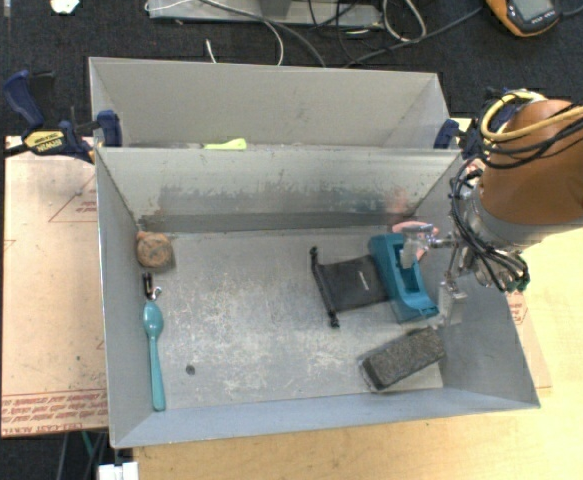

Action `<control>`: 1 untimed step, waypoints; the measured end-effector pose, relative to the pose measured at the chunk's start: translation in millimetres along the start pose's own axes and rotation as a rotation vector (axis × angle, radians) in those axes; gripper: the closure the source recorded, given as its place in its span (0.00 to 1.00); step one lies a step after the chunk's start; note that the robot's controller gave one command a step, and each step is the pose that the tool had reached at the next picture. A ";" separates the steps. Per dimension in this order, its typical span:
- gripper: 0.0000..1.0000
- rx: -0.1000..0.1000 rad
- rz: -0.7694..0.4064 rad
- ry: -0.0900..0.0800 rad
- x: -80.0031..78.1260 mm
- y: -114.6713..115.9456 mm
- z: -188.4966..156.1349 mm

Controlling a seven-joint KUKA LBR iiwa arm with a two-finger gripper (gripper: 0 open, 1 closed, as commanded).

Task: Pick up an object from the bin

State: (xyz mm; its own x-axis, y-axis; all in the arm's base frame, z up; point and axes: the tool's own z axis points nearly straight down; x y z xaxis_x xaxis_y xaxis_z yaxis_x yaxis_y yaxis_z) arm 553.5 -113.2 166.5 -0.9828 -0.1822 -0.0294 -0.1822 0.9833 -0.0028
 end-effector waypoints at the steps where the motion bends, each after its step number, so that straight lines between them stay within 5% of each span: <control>1: 0.00 0.000 0.000 0.002 0.5 -0.1 1.2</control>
Offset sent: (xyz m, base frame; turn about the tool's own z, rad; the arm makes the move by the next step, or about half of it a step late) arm -0.0471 -0.0007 -0.0624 -0.0474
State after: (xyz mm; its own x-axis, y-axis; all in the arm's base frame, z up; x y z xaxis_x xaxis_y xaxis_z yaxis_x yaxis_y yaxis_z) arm 553.1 -113.4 165.3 -0.9829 -0.1823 -0.0277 -0.1823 0.9832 -0.0025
